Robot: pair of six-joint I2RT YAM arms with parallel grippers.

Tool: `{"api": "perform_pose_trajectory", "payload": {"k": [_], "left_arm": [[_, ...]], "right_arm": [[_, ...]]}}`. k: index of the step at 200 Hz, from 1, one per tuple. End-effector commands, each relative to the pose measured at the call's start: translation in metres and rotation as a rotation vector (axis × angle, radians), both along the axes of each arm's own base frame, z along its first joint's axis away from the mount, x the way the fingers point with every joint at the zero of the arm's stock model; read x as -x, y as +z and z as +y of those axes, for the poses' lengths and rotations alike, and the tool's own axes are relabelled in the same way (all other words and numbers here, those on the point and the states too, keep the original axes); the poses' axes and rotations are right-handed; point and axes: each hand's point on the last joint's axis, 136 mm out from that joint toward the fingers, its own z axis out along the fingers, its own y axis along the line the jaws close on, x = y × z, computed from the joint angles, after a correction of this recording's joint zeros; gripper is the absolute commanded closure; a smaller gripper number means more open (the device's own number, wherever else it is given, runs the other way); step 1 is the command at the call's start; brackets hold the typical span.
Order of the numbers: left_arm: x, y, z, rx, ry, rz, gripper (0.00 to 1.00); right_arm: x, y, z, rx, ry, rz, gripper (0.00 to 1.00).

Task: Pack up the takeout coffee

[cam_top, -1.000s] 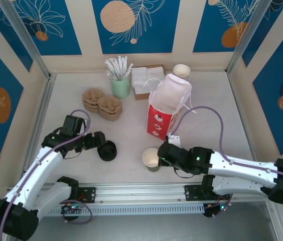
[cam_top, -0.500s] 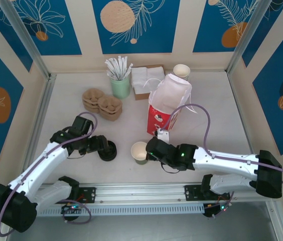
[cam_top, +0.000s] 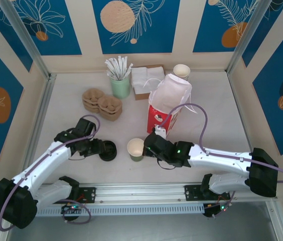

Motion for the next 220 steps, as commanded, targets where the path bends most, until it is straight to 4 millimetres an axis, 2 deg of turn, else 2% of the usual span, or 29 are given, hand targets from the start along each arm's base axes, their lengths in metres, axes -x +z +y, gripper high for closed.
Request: {"api": "perform_pose_trajectory", "payload": {"k": [1,52,110,155,220], "left_arm": [[0.0,-0.005,0.0,-0.015,-0.004,0.002,0.6],[0.0,-0.008,-0.004,-0.019,-0.01,0.011,0.71],[0.001,-0.01,-0.004,-0.03,-0.012,0.018,0.78],[0.001,-0.009,-0.004,-0.033,-0.014,0.015,0.84],[0.0,0.004,-0.003,-0.036,-0.017,-0.003,0.87]], "right_arm": [[-0.008,0.007,0.007,-0.039,-0.012,-0.022,1.0],[-0.013,0.002,0.009,-0.04,-0.02,-0.018,1.0],[-0.015,-0.004,0.009,-0.04,-0.024,-0.009,0.99],[-0.016,-0.004,0.01,-0.037,-0.024,-0.01,0.9],[-0.018,0.004,0.004,-0.002,-0.035,-0.005,0.71]]}}
